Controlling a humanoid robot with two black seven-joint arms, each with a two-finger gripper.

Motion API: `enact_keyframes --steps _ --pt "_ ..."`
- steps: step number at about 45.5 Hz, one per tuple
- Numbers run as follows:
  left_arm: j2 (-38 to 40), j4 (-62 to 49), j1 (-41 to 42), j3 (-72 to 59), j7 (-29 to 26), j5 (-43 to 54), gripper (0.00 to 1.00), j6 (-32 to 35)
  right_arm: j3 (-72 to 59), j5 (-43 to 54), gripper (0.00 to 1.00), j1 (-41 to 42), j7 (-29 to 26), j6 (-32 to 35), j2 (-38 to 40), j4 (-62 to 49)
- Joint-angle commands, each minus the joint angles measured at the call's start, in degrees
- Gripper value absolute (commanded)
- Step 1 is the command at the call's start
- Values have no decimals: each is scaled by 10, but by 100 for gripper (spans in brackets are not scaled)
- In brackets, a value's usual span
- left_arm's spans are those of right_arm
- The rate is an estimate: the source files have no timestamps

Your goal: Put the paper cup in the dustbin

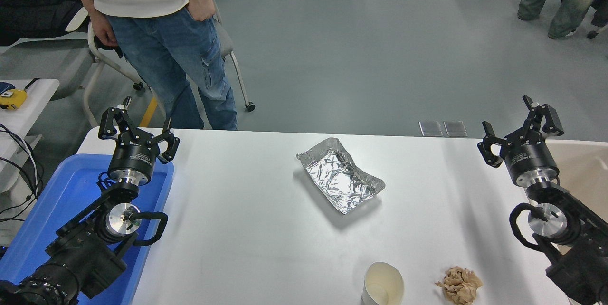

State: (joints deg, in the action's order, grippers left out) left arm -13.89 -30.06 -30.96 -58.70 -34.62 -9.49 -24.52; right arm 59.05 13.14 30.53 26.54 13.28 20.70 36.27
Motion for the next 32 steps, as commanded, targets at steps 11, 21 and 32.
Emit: enact_keyframes --steps 11,21,32 --pt "1 -1 -1 1 0 0 100 -1 -3 7 100 13 0 -14 4 -9" --pt "2 -2 -1 1 1 0 100 -1 -4 6 100 20 -9 -37 2 -3" --pt "2 -2 -2 1 1 0 100 -1 -34 7 100 15 -40 -43 14 37"
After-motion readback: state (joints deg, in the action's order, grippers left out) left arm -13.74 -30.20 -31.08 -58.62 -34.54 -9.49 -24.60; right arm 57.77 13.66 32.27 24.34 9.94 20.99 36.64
